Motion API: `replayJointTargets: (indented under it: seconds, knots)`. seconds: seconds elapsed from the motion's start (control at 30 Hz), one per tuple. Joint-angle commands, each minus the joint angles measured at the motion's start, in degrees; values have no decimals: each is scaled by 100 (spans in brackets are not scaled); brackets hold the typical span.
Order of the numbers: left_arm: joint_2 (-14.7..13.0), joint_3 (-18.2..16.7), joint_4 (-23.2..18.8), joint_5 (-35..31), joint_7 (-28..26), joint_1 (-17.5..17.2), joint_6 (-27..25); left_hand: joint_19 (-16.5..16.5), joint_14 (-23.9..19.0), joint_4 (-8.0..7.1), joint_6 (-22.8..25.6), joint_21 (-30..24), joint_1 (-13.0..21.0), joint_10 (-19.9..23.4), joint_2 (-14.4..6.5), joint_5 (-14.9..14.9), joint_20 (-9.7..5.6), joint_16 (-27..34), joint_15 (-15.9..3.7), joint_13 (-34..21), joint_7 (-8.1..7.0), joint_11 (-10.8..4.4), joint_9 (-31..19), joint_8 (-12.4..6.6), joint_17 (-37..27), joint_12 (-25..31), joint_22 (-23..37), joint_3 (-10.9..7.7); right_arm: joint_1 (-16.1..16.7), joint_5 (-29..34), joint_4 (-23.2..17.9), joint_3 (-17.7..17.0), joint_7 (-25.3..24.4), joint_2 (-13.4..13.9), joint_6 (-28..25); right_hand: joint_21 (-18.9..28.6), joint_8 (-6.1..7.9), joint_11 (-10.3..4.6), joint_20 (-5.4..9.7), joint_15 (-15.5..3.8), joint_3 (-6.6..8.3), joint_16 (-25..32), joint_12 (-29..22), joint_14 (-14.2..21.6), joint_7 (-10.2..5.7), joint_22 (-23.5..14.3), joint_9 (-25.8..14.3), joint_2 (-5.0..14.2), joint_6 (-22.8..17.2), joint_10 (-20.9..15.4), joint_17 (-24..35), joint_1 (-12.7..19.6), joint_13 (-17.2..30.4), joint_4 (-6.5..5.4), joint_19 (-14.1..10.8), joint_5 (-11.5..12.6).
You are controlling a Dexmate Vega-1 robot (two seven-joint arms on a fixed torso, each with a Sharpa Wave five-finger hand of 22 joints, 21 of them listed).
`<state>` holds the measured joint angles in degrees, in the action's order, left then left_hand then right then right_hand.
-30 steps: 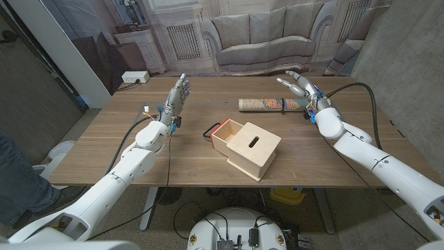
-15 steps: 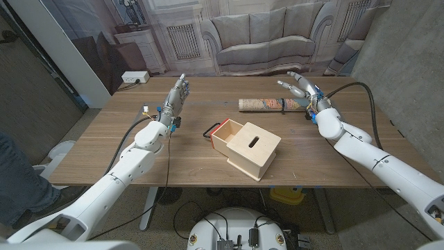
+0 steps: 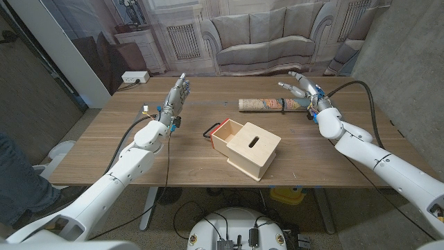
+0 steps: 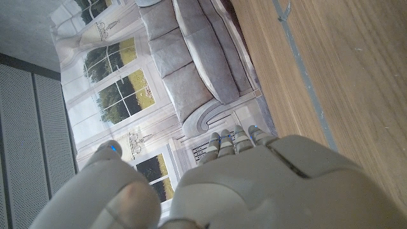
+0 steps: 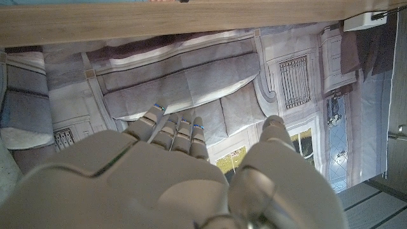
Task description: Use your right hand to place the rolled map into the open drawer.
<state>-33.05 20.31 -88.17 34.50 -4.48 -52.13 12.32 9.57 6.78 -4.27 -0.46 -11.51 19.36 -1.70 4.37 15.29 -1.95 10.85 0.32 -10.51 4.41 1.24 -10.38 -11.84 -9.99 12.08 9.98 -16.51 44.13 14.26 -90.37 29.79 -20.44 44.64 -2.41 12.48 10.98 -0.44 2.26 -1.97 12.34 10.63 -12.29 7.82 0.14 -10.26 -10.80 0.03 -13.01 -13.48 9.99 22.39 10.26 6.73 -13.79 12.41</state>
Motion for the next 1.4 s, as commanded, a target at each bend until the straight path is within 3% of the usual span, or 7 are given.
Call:
replayJointTargets:
  seconds: [0.03,1.07,1.4]
  knots:
    - [20,10,29,40,69,-38,88,61,-7,22,45,11,47,-9,-2,6,-343,-12,35,-15,14,30,-21,9,-29,-15,30,-1,-181,339,10,235,155,41,-224,-14,19,-25,297,-79,11,7,2,41,-39,-8,-18,-1,-3,-20,9,38,33,25,-49,26]
    - [41,-6,52,42,62,-30,138,83,7,29,31,17,63,-25,-19,-14,-296,-19,25,-16,-7,11,-21,34,-31,-33,32,23,-377,872,-6,601,450,65,-844,-37,4,-42,259,-93,86,-4,23,78,-89,-4,-19,42,82,25,7,291,34,142,-103,40]
    - [22,-25,15,21,3,-87,138,132,107,30,19,31,65,-79,-29,-27,-344,-49,-74,-16,-45,-71,-21,46,-33,-57,35,43,-442,1025,13,719,517,48,-1001,-61,16,-173,256,-100,136,-7,27,95,-158,0,-19,14,102,43,8,498,36,235,-107,69]
